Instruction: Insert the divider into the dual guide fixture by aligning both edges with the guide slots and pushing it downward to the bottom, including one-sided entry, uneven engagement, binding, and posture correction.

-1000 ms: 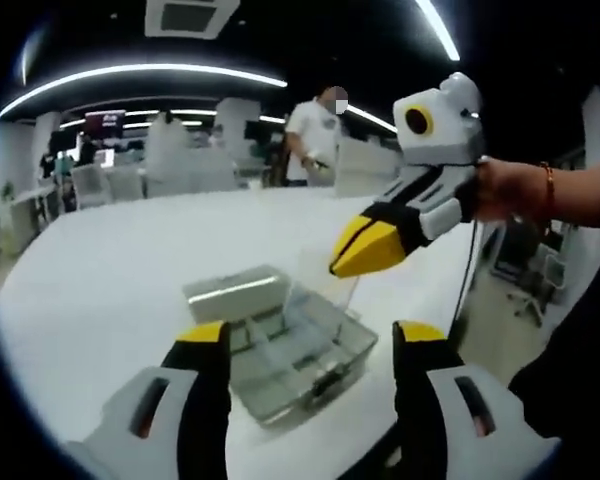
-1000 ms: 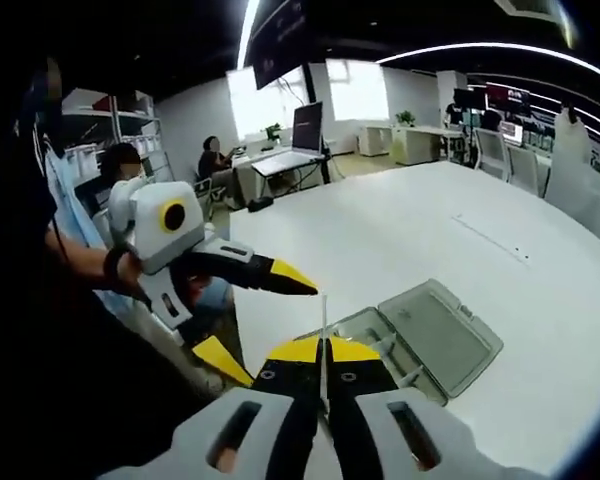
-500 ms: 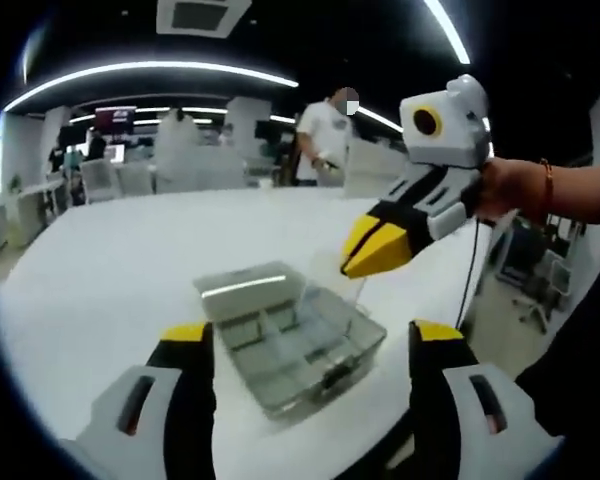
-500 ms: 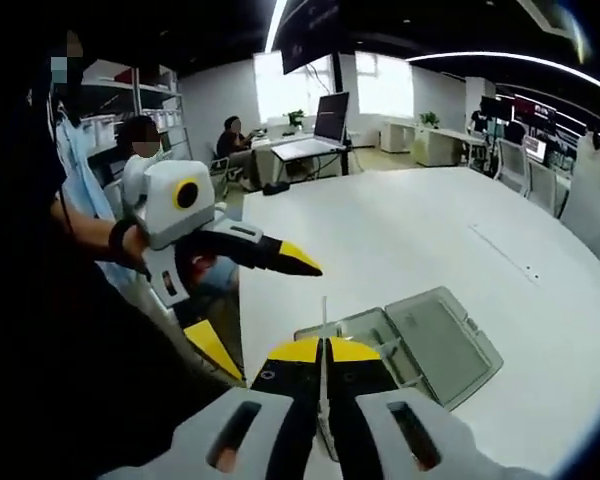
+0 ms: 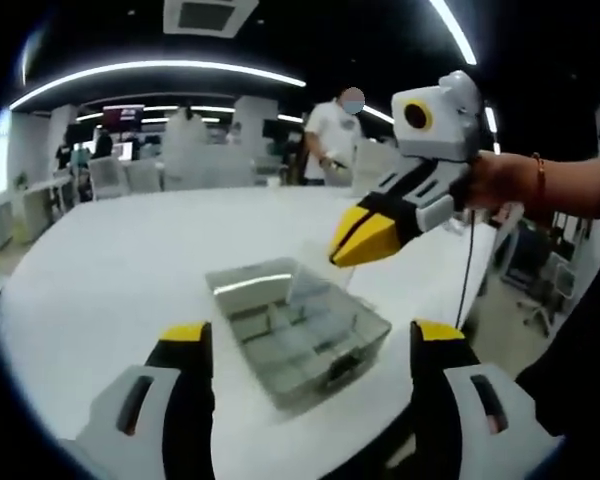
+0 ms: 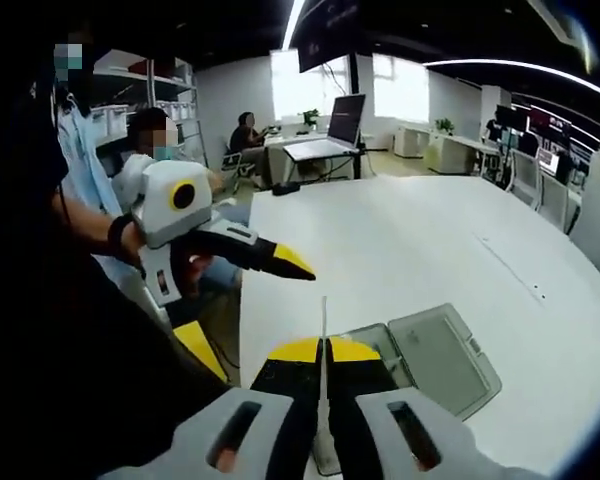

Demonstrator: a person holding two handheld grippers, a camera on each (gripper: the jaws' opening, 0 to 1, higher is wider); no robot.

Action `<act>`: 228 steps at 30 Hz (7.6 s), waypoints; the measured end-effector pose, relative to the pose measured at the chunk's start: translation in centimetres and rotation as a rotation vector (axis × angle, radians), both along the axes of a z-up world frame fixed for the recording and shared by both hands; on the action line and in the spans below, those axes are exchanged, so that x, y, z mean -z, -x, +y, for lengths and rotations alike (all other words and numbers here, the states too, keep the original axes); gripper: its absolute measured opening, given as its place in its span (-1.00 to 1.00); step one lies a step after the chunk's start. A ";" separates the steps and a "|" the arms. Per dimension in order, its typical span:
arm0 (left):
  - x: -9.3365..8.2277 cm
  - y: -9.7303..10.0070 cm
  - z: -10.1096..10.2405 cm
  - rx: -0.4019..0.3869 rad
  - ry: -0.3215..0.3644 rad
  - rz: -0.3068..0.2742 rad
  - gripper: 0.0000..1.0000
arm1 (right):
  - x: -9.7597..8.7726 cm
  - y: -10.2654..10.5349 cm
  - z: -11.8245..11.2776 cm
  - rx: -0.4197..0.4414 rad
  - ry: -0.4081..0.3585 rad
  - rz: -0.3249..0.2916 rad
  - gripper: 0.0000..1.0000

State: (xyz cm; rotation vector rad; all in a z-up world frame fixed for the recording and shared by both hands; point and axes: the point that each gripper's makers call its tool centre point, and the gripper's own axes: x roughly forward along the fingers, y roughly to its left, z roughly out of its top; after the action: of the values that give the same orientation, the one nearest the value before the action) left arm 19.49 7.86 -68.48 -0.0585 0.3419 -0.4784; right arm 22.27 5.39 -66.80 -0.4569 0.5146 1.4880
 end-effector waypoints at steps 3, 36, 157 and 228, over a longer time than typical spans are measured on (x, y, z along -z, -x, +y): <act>0.0 0.1 0.1 -0.008 0.004 -0.002 0.59 | 0.0 -0.1 0.3 -0.009 -0.004 -0.006 -1.00; 0.5 0.3 2.2 -0.069 0.038 -0.004 0.60 | 2.8 -1.4 2.2 -0.093 0.011 -0.034 -1.00; 0.9 1.7 3.5 -0.113 0.033 0.016 0.57 | 11.2 -2.0 2.9 -0.154 0.352 -0.061 -0.98; -2.1 2.7 0.8 0.215 0.004 0.019 0.90 | 1.1 1.1 -12.2 0.447 -0.131 -0.041 0.72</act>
State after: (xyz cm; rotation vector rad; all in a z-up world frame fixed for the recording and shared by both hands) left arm 16.82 8.63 -66.37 -0.0300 0.3677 -0.6921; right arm 21.19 -6.79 -67.86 -0.2471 0.4483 1.0723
